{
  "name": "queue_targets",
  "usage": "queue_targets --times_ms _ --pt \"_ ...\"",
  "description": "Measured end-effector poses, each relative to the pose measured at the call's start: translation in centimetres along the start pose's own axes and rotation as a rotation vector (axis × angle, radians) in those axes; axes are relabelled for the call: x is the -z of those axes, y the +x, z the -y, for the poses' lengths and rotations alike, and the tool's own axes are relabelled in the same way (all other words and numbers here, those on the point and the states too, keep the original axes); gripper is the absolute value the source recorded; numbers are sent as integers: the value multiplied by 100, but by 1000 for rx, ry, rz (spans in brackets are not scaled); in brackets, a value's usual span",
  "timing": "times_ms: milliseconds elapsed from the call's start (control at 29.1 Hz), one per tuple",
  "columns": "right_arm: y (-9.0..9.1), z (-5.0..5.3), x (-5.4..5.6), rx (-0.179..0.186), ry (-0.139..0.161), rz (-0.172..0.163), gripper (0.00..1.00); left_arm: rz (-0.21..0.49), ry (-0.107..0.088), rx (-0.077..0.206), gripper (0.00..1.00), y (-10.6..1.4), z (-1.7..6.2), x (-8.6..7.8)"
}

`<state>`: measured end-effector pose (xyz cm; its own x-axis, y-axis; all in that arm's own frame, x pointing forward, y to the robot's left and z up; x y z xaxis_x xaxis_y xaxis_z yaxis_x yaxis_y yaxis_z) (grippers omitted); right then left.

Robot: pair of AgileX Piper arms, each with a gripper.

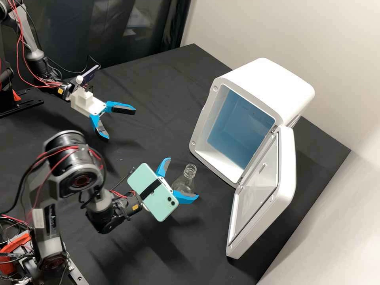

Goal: Take the flask out of the incubator

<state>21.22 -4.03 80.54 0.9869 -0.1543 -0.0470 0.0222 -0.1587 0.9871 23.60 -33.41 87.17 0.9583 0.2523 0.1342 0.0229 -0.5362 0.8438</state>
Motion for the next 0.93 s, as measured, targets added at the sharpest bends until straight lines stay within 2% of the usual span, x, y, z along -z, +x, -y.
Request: queue_targets --times_ms 69,137,206,344,447,516,584,722,825,928 --pt "-116 -57 44 -37 10 -15 100 4 0 1 100 2 2 -11" --pt "-193 -94 75 -59 24 -31 100 11 0 3 100 0 9 -29" --pt "-267 -119 90 -65 63 -48 100 19 5 13 100 -12 33 -58" --pt "-364 -153 120 -58 111 -85 100 25 3 27 100 -12 79 -106" --pt "-406 -185 148 -62 132 -110 100 17 32 33 100 -21 102 -122" --pt "-424 -205 166 -66 145 -124 100 6 38 32 100 -30 112 -130" --pt "-432 -217 170 -71 149 -128 100 -2 51 33 100 -34 124 -154" --pt "-432 -212 172 -64 158 -131 100 -41 61 32 100 -46 150 -194" --pt "-432 -212 172 -64 159 -131 100 -55 49 40 100 -75 172 -202" --pt "-432 -212 172 -64 159 -131 100 -58 0 47 100 -94 189 -201"
